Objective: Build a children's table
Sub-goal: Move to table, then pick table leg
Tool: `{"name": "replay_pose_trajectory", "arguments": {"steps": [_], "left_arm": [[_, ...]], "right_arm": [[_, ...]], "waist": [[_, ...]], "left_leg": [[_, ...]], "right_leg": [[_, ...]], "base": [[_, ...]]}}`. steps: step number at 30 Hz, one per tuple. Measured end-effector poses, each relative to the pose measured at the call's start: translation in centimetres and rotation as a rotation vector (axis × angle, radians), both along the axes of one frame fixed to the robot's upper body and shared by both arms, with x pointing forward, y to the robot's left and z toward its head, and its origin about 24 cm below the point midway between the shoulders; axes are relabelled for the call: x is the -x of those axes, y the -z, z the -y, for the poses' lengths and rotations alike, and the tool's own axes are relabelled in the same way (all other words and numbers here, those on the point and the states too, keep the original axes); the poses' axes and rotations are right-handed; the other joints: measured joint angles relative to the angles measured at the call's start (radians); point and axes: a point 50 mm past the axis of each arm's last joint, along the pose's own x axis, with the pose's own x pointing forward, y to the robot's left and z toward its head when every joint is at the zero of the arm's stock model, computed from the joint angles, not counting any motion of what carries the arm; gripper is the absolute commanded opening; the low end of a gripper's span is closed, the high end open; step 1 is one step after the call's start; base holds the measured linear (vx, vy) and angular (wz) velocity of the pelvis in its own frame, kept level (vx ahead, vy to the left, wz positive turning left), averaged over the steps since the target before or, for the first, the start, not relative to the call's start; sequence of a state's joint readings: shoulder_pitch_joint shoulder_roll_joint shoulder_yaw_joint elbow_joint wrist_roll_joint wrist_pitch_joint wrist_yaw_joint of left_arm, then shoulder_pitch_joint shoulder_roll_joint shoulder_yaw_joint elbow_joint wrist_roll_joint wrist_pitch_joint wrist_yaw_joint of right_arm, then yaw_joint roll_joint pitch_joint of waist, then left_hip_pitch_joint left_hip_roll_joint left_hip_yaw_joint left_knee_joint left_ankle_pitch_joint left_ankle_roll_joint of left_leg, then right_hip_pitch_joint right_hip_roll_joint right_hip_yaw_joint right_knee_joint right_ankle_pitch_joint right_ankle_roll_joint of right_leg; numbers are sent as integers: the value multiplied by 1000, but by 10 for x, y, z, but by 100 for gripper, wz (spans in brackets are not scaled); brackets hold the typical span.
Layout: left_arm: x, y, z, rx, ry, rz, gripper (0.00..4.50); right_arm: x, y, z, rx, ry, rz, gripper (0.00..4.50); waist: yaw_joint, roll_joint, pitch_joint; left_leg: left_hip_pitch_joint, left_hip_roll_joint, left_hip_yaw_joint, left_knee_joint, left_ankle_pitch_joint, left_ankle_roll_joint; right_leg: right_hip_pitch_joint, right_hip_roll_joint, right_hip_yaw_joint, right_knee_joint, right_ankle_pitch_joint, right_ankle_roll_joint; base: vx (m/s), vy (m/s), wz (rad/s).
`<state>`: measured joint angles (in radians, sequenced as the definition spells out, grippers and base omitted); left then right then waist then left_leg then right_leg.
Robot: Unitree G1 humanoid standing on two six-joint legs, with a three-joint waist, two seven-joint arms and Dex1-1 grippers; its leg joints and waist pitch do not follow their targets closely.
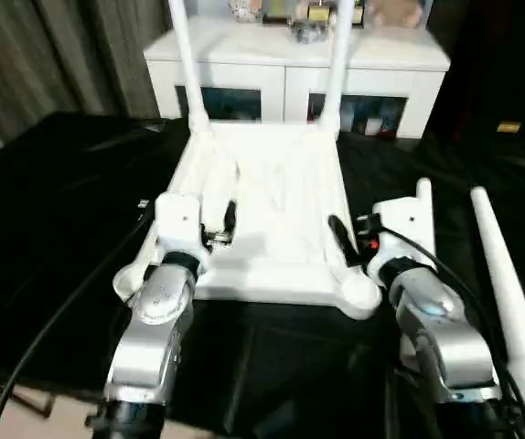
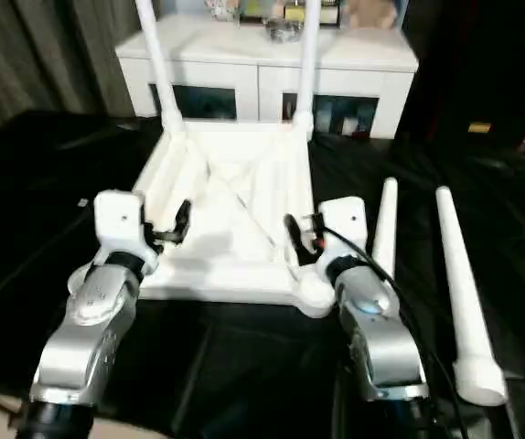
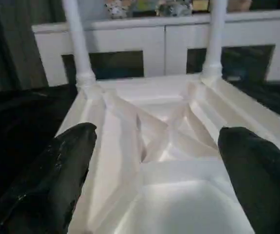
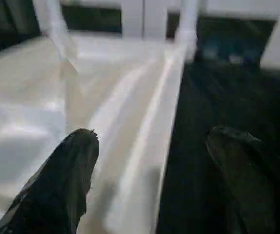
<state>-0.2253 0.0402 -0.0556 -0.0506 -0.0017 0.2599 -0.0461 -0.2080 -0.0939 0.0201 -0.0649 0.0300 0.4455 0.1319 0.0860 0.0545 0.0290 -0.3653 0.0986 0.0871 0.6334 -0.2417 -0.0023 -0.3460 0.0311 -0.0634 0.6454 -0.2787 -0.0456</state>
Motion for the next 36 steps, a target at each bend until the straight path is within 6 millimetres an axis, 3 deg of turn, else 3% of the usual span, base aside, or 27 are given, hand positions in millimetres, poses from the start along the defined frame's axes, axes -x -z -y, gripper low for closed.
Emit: {"name": "replay_pose_trajectory", "arguments": {"steps": [3,4,7,9,11,19,30,33,36], "left_arm": [[0,1,-3,-17,15,-6,449],[-1,1,-1,-15,32,-4,449],[-1,-1,0,-17,74,-2,449],[-1,-1,-3,-24,112,-4,450],[0,-1,-1,-37,200,-10,450],[28,-9,21,-59,768,-36,450],[47,-30,34,-110,1067,-58,450],[51,-31,37,-97,1107,-82,450],[52,-30,38,-92,1117,-93,450]], "right_arm": [[-3,-2,-6,-15,-3,-13,398],[-3,-1,-4,-8,8,-24,398],[-2,1,1,-9,44,-53,398],[-2,3,1,-23,68,-77,431],[-1,6,3,-26,111,-122,434],[-11,-12,31,58,287,-186,442],[1,-1,63,240,392,-479,442],[5,5,68,208,378,-564,442],[5,6,70,150,369,-608,415]], "waist": [[-17,1,0],[-15,1,1],[-13,2,3],[-19,2,3],[-24,1,4],[-30,0,13],[-30,1,16],[-32,2,16],[-37,0,17]], "left_leg": [[-10,2,9,7,3,-4],[-15,4,14,6,5,-3],[-14,12,24,-2,17,-22],[-10,15,30,-1,17,-23],[-10,17,34,-2,18,-24],[-7,17,60,-8,22,-20],[-8,17,63,-12,26,-17],[-7,18,63,-12,27,-18],[-6,18,63,-12,27,-18]], "right_leg": [[-20,-40,0,25,0,8],[-19,-40,-1,23,1,8],[-19,-40,-3,15,7,0],[-18,-40,-2,12,11,1],[-17,-40,-2,9,16,1],[-18,-55,0,5,24,10],[-18,-56,0,1,25,12],[-18,-56,0,2,25,12],[-17,-56,0,2,25,12]], "base": [[0,0,0],[-63,-8,7],[-39,-6,4],[0,0,0],[0,0,0],[0,0,0],[0,0,0],[0,0,0],[0,0,0]]}}
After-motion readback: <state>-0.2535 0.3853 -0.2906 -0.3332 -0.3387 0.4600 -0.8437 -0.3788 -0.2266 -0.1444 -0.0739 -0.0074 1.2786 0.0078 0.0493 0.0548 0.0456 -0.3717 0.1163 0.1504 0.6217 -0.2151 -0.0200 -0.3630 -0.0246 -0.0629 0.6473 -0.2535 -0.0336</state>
